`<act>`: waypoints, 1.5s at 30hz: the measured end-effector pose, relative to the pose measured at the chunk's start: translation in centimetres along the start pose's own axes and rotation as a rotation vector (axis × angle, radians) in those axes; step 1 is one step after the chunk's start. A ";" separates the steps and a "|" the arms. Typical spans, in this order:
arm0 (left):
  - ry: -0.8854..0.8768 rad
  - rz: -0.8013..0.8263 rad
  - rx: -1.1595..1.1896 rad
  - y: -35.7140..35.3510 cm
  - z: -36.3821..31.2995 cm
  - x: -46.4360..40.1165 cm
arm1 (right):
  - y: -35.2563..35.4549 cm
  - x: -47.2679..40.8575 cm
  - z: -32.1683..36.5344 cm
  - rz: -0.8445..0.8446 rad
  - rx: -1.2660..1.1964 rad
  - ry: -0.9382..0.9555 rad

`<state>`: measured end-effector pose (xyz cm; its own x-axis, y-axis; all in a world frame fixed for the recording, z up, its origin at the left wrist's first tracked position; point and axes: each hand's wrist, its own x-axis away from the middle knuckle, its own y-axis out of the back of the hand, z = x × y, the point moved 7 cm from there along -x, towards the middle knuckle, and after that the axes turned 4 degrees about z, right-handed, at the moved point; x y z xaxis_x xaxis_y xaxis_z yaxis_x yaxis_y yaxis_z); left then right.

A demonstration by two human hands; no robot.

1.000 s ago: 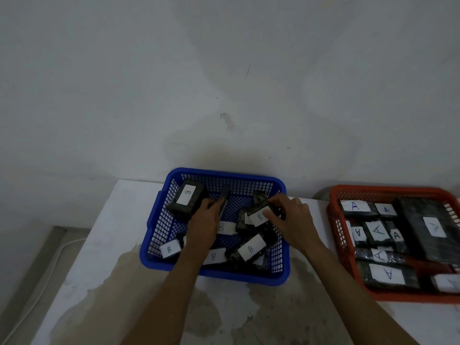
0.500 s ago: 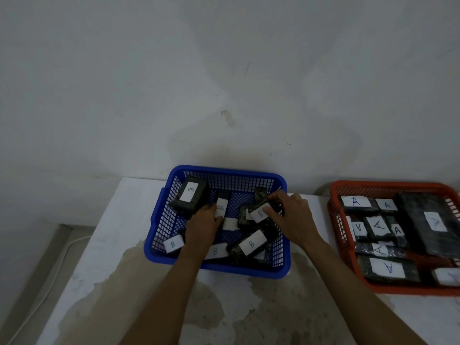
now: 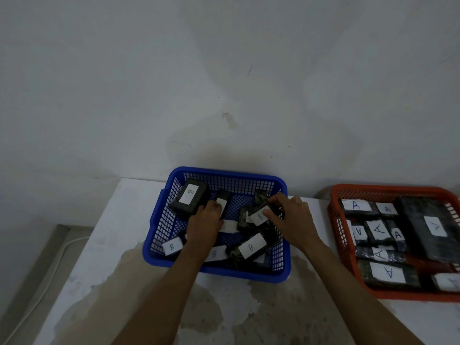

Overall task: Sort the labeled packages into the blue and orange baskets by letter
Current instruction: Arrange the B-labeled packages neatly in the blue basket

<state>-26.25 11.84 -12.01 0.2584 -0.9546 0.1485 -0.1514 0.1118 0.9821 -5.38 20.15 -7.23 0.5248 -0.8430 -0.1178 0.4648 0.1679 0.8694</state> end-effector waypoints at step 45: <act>-0.070 0.104 0.115 -0.3 -1.5 -3.4 | 1.8 1.2 -0.5 -0.055 -0.453 -0.112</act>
<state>-25.67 15.46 -12.68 0.1692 -0.9568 0.2364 -0.2836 0.1825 0.9414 -3.57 19.69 -6.07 0.4220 -0.9027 -0.0841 0.7673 0.3062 0.5635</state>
